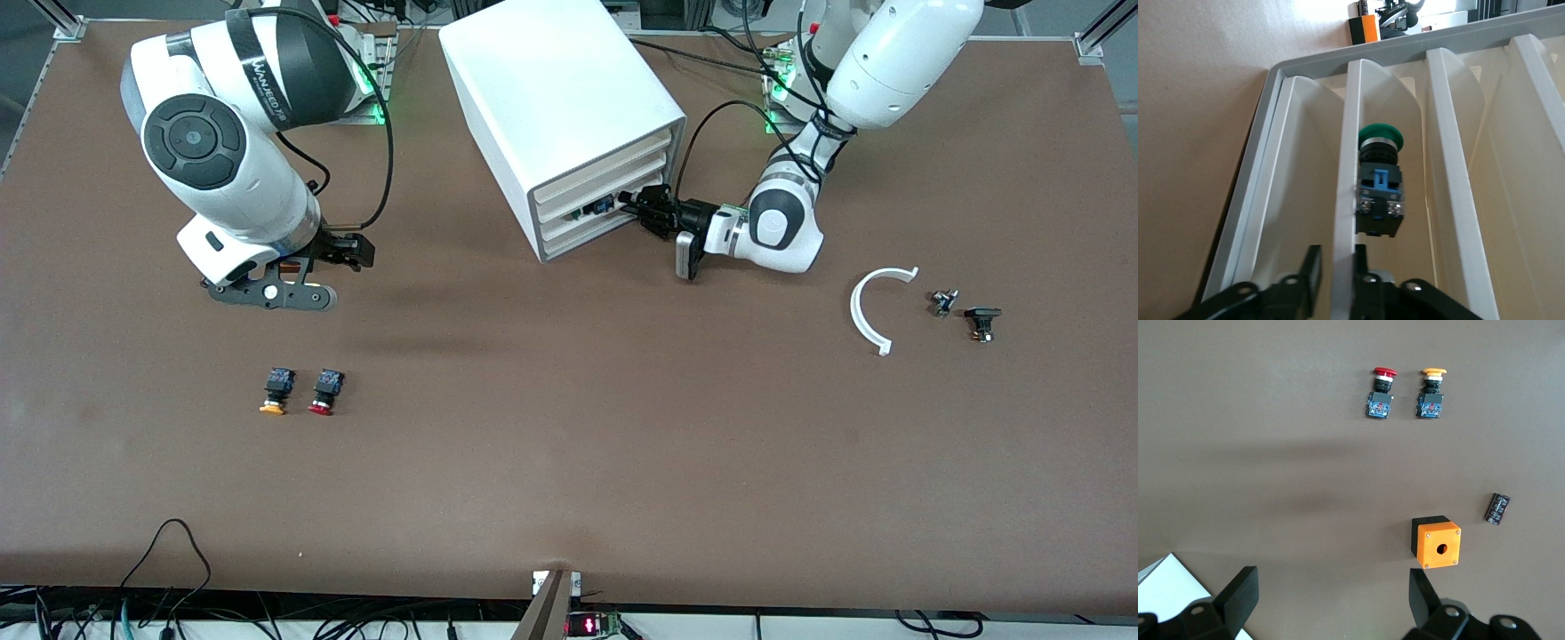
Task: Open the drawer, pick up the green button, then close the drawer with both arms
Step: 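Pull the drawer open with the left gripper while the right gripper reaches in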
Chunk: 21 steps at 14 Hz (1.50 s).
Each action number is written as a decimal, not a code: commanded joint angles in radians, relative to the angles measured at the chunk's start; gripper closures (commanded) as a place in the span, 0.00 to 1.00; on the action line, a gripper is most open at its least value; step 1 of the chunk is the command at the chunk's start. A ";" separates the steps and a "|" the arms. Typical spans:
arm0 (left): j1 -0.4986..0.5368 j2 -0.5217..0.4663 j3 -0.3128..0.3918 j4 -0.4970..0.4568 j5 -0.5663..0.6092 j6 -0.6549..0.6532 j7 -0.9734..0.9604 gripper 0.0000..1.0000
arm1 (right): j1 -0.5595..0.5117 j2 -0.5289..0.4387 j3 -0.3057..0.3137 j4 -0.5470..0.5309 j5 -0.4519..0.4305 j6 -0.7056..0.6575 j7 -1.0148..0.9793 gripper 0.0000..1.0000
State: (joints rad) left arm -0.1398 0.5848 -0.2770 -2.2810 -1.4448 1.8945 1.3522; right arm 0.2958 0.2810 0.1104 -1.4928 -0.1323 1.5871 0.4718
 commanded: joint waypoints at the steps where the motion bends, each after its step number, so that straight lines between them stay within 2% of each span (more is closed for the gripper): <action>1: 0.005 0.000 -0.007 -0.015 -0.031 0.008 0.039 1.00 | 0.005 0.015 0.008 0.012 -0.006 0.040 0.066 0.00; 3: 0.014 -0.002 -0.007 -0.015 -0.031 0.003 0.038 1.00 | 0.005 0.015 0.008 0.012 0.049 0.095 0.126 0.00; 6: 0.051 -0.008 -0.005 0.000 -0.026 -0.005 0.012 1.00 | 0.008 0.021 0.012 0.014 0.079 0.152 0.247 0.00; 10: 0.118 0.007 0.010 0.090 0.064 -0.005 -0.056 1.00 | 0.034 0.069 0.014 0.095 0.181 0.154 0.425 0.00; 14: 0.196 0.068 0.013 0.245 0.227 -0.006 -0.178 1.00 | 0.126 0.159 0.014 0.219 0.183 0.160 0.706 0.00; 16: 0.215 0.113 0.013 0.310 0.262 -0.006 -0.191 1.00 | 0.178 0.232 0.014 0.317 0.183 0.165 0.867 0.00; 18: 0.229 0.130 0.015 0.348 0.267 -0.009 -0.205 1.00 | 0.239 0.309 0.012 0.397 0.181 0.187 1.006 0.00; 21: 0.236 0.130 0.018 0.362 0.302 -0.011 -0.225 1.00 | 0.322 0.380 0.011 0.407 0.178 0.276 1.151 0.00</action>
State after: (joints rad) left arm 0.0863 0.6970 -0.2558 -1.9540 -1.1750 1.8918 1.1720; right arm 0.5680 0.5823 0.1305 -1.1555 0.0414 1.8339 1.5319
